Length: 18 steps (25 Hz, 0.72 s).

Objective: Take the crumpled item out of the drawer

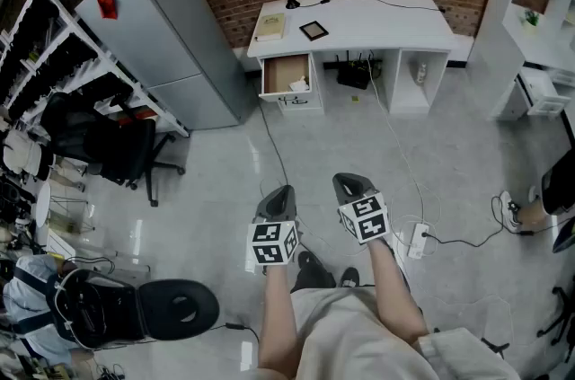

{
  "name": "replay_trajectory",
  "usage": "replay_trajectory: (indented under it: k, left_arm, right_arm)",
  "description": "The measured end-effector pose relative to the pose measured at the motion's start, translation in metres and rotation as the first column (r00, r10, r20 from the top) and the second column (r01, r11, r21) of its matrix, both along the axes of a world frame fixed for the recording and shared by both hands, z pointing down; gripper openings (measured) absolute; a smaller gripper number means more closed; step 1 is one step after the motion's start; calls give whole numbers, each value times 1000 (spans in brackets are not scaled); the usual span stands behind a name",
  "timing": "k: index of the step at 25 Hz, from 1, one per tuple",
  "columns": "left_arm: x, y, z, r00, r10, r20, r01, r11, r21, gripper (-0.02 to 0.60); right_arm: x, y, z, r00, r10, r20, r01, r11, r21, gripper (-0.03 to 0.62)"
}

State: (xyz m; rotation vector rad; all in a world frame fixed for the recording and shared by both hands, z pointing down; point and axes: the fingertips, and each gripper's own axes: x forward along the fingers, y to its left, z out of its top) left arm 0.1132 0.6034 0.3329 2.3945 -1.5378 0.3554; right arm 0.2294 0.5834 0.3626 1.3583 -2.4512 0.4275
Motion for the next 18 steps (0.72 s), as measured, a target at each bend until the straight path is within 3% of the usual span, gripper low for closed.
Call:
replay_trajectory:
  k: [4, 8, 11, 15, 18]
  left_arm:
    - [3, 7, 6, 1000, 6, 2, -6, 1000, 5, 15]
    - [-13, 2, 10, 998, -47, -30, 47, 999, -14, 16]
    - [-15, -3, 17, 997, -63, -40, 62, 998, -26, 15]
    - [-16, -15, 26, 996, -72, -49, 70, 997, -31, 16]
    - [-24, -36, 24, 995, -79, -62, 78, 997, -26, 15]
  right_arm:
    - [11, 3, 2, 1000, 10, 8, -10, 1000, 11, 25]
    - [17, 6, 10, 999, 18, -38, -18, 1000, -2, 25]
    - [28, -1, 10, 999, 28, -20, -28, 1000, 4, 25]
    - [24, -12, 6, 998, -37, 52, 36, 999, 17, 25]
    - [13, -27, 4, 997, -71, 38, 70, 997, 21, 25]
